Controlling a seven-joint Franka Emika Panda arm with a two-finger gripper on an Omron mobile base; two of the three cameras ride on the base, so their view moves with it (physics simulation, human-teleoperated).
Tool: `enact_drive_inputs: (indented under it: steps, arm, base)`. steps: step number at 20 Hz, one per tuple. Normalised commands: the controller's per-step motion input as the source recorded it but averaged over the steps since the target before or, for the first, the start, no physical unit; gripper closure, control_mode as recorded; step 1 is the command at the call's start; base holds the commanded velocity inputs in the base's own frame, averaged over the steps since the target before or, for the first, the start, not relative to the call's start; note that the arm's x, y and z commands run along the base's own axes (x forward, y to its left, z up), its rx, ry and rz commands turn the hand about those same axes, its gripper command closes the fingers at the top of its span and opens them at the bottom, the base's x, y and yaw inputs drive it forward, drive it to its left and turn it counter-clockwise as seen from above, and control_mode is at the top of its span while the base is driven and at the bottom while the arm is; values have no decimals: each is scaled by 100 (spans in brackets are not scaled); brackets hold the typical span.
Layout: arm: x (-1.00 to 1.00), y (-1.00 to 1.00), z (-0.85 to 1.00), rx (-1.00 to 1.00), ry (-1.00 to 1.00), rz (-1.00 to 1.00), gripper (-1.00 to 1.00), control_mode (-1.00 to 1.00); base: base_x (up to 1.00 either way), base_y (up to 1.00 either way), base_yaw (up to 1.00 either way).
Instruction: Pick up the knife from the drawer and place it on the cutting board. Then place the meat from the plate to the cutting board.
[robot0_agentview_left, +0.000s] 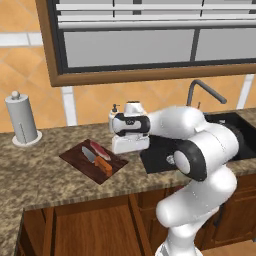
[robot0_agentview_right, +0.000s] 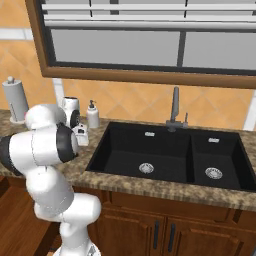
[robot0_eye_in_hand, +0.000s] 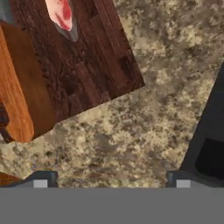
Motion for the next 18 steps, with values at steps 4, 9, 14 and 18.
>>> enact_drive_inputs:
  steps: [4, 9, 14, 18]
  arm:
    - [-100, -79, 100, 24, -52, -12, -100, -100]
    - [-100, -79, 100, 22, -64, -7, -100, -100]
    - [-100, -93, 100, 21, -62, -2, -100, -100]
    - [-34, -25, 16, 8, -23, 0, -100, -100]
  base:
    - [0, 0, 0]
    - [0, 0, 0]
    - [0, 0, 0]
    - [0, 0, 0]
